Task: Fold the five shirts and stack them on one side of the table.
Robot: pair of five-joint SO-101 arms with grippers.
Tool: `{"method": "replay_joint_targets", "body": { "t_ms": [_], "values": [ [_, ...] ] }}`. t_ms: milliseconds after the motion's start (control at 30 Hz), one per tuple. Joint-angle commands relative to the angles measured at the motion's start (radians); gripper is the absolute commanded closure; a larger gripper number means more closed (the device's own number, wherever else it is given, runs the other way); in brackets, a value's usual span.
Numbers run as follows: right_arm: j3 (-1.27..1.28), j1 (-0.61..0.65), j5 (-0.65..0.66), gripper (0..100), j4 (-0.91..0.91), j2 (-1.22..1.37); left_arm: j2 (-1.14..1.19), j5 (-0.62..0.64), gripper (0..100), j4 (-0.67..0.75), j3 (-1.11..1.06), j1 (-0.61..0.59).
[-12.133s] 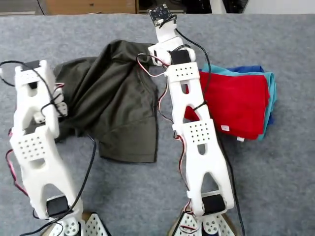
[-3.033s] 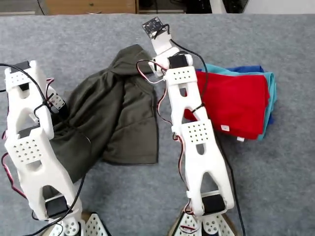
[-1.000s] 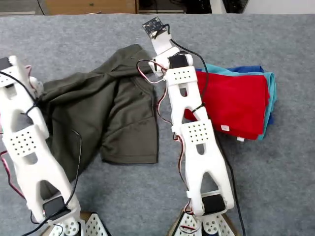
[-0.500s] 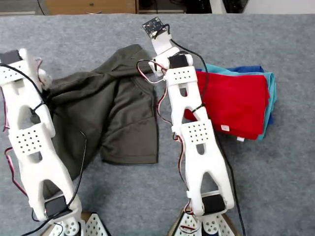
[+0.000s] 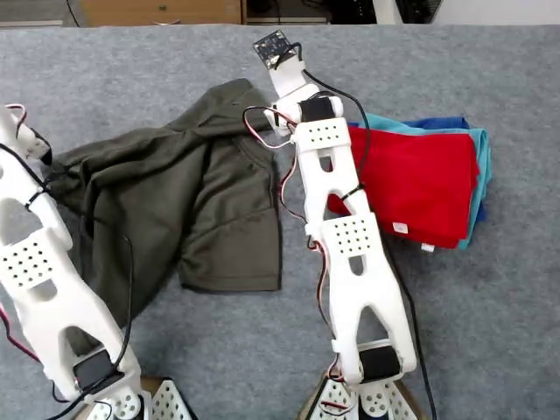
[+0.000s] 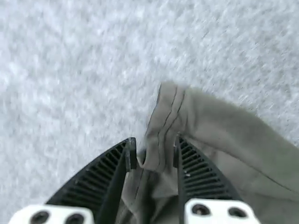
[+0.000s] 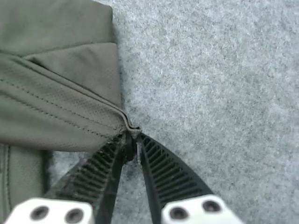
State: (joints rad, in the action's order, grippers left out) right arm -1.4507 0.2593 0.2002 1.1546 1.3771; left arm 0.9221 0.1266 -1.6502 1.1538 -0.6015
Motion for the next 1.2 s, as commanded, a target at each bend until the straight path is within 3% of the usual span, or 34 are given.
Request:
{"method": "replay_joint_targets", "body": {
  "t_ms": [0, 167, 433, 1167],
  "values": [
    [-0.018, -0.024, 0.006, 99.6, 0.002, -0.045, -0.019, -0.035, 85, 0.052, 0.028, -0.009],
    [-0.018, -0.024, 0.006, 99.6, 0.002, -0.045, 0.059, -0.040, 82, 0.068, 0.034, -0.011],
    [-0.018, -0.024, 0.006, 99.6, 0.002, -0.045, 0.085, -0.040, 81, -0.018, 0.026, -0.009],
    [-0.018, -0.024, 0.006, 99.6, 0.002, -0.045, 0.140, 0.003, 81, 0.094, 0.031, 0.011]
  ]
}}
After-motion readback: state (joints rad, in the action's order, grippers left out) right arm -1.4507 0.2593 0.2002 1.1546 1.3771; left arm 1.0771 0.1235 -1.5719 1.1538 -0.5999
